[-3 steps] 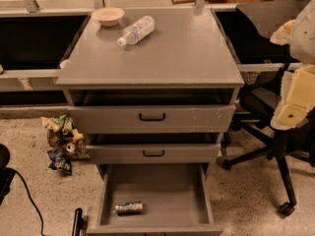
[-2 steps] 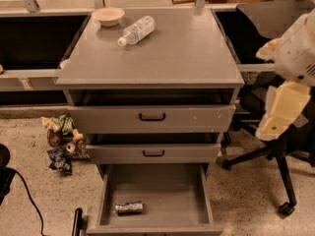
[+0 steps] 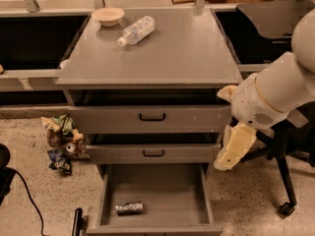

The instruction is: Pick redbull can from bottom drawer and place on counter

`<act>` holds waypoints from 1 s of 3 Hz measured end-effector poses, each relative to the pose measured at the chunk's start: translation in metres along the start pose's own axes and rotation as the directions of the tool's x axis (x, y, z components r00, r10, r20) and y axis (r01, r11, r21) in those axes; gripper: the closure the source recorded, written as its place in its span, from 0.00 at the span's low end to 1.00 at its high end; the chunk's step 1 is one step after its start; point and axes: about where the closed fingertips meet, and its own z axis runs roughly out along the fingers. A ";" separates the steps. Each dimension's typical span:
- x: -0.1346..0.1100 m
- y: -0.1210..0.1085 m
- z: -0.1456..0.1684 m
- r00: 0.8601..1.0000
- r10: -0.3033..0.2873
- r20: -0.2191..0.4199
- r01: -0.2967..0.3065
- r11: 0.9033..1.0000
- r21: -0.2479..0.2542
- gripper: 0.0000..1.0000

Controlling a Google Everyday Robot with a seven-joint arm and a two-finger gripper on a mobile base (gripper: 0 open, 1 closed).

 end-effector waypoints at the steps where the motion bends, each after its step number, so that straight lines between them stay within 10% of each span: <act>1: -0.013 0.018 0.045 0.997 0.021 0.081 -0.015 0.998 -0.067 0.00; 3: -0.009 0.023 0.082 0.994 -0.009 0.106 0.019 0.996 -0.092 0.00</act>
Offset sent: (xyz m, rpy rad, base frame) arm -0.0044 0.0276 -0.0319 0.0770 0.0398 0.0222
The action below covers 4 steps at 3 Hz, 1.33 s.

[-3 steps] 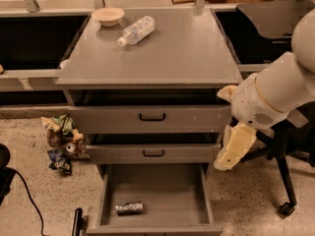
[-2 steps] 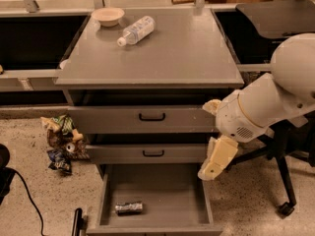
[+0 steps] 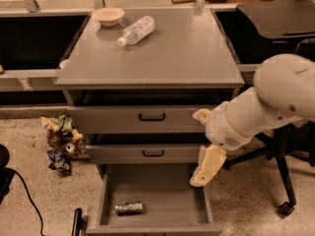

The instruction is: Pick redbull can from bottom drawer and place on counter

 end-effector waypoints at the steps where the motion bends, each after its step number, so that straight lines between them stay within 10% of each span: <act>1: 0.006 0.003 0.065 0.998 -0.062 0.028 0.063 0.996 -0.056 0.00; 4: 0.016 0.013 0.173 0.984 -0.078 0.158 0.107 0.976 -0.189 0.00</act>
Offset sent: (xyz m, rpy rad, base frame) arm 0.0189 0.0827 -0.1697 0.1559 0.0743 0.2089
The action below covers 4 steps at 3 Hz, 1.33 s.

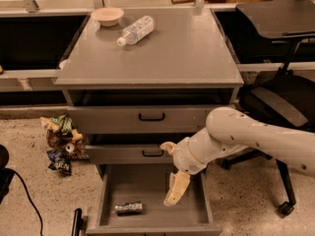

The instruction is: Pick redbull can from bottom drawer and place on counter

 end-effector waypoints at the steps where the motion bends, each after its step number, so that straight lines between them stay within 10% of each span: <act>1: 0.007 -0.002 0.007 1.000 0.009 0.001 -0.009 1.000 -0.004 0.00; 4: 0.098 -0.045 0.125 0.994 -0.098 0.056 0.098 0.995 0.001 0.00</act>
Offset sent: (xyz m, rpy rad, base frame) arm 0.0314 -0.0088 -0.1308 0.0409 -0.0091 0.0705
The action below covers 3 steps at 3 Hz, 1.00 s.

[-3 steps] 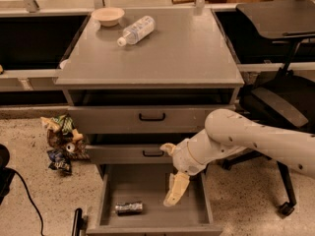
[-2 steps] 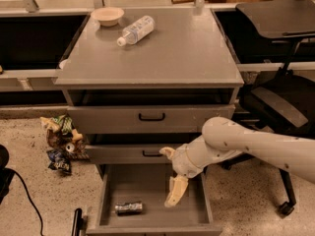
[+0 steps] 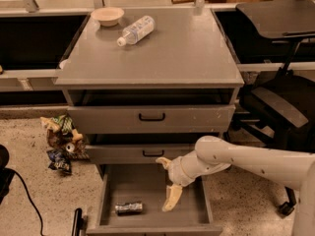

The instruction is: Pick redbull can from bottom drawer and place on counter

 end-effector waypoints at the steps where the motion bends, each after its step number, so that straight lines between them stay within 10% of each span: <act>1: 0.017 -0.003 0.043 0.999 -0.017 0.027 0.017 1.000 0.009 0.00; 3: 0.044 -0.012 0.080 1.000 0.006 0.019 -0.005 1.000 -0.020 0.00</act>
Offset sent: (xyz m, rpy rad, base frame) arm 0.0042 0.0148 -0.0346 0.0235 -0.0200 0.0089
